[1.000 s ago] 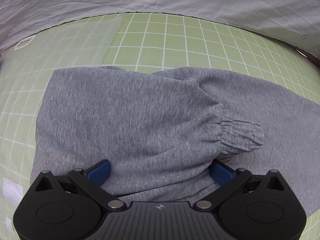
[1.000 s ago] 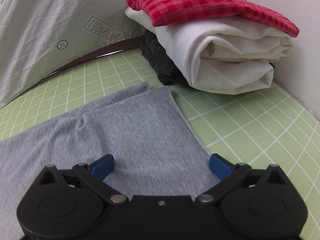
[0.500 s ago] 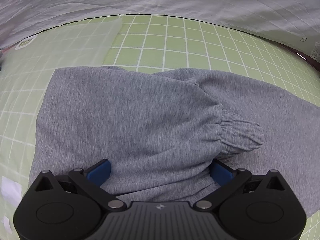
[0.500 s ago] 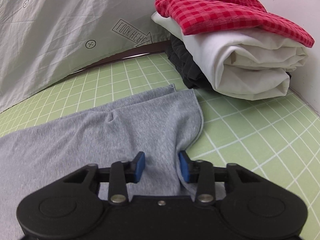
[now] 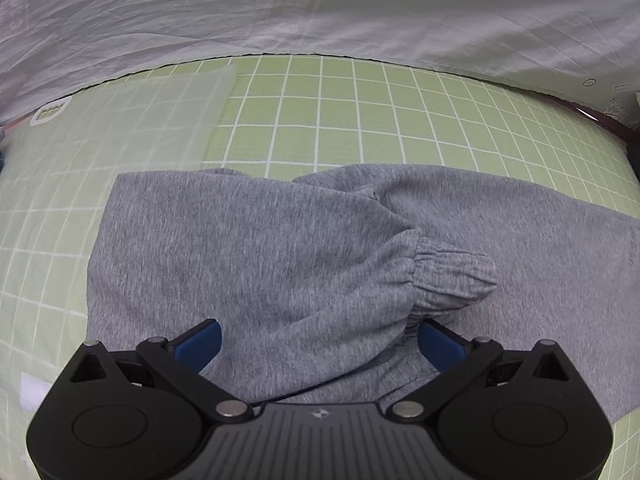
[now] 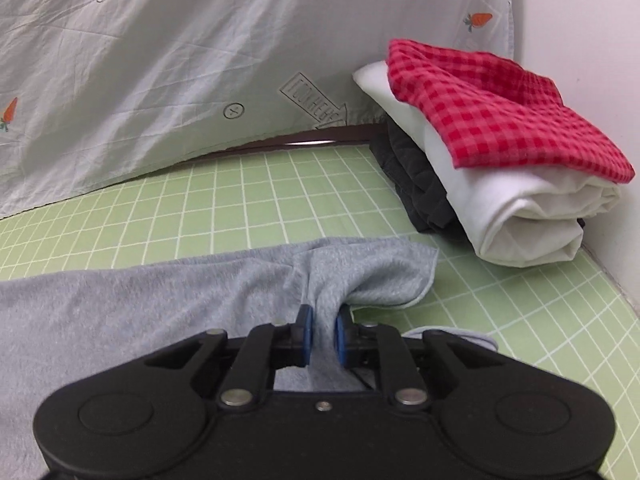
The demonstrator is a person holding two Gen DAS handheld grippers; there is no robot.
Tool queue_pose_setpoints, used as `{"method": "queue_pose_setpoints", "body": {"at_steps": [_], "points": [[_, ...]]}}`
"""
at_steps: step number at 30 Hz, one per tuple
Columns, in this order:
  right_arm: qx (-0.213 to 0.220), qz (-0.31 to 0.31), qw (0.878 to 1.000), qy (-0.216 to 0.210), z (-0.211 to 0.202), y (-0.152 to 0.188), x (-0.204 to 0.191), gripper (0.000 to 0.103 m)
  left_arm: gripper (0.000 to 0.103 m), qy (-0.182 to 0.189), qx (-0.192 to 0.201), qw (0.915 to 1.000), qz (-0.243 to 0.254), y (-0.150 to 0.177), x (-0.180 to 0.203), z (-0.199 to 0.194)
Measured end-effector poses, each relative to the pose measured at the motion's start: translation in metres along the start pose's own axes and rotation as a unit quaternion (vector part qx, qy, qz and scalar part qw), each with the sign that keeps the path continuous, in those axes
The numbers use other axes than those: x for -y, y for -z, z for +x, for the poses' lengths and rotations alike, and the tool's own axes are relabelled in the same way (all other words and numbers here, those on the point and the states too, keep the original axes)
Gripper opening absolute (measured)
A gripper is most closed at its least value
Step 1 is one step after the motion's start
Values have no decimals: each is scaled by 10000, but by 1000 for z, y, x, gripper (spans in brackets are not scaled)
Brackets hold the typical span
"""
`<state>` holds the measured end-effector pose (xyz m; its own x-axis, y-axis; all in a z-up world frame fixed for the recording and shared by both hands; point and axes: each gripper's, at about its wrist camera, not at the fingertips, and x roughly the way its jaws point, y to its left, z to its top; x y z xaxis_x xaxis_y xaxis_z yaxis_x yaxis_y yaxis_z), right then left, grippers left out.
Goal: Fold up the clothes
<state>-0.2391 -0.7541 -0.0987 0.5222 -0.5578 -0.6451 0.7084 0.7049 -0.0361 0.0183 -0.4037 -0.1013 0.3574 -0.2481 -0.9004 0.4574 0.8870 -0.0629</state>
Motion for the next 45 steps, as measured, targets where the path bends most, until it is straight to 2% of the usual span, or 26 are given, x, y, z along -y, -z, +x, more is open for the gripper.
{"method": "queue_pose_setpoints", "body": {"at_steps": [6, 13, 16, 20, 21, 24, 28, 30, 32, 34, 37, 39, 42, 45], "points": [[199, -158, 9990, -372, -20, -12, -57, 13, 103, 146, 259, 9994, 150, -4, -8, -19], [183, -419, 9941, -986, -40, -8, -141, 13, 103, 204, 439, 9984, 308, -4, -22, -33], [-5, -686, 9900, -1234, -43, 8, -180, 13, 103, 178, 373, 9987, 307, 0, -32, -29], [-782, -1108, 9815, -1351, -26, 45, -220, 14, 103, 91, 209, 9993, 297, 7, -41, -17], [-737, -1151, 9820, -1303, -26, 52, -223, 17, 103, 79, 148, 9995, 278, 8, -42, -14], [-721, -1199, 9815, -1307, -32, 49, -224, 25, 103, 68, 36, 9997, 211, 15, -44, -5], [-500, -734, 9867, -1359, -44, 36, -205, 38, 103, 36, -107, 9999, 118, 24, -46, 4], [-293, -491, 9895, -1326, -53, 29, -191, 40, 103, -27, -138, 9998, 136, 28, -44, 7], [-127, -197, 9933, -1133, -59, 25, -174, 45, 103, -115, -134, 9997, 190, 31, -42, 10], [-53, 40, 9962, -863, -60, 23, -156, 54, 103, -211, -110, 9994, 257, 32, -39, 11], [-145, 248, 9991, -318, -53, 25, -131, 62, 103, -299, -63, 9991, 286, 34, -36, 12], [-325, 192, 9993, 79, -44, 35, -117, 62, 103, -318, -29, 9991, 273, 35, -36, 11], [-529, 131, 9975, 459, -36, 51, -102, 67, 103, -321, 8, 9991, 275, 36, -36, 11], [-655, 130, 9968, 443, -34, 65, -97, 69, 103, -334, 32, 9991, 270, 37, -36, 10]]}}
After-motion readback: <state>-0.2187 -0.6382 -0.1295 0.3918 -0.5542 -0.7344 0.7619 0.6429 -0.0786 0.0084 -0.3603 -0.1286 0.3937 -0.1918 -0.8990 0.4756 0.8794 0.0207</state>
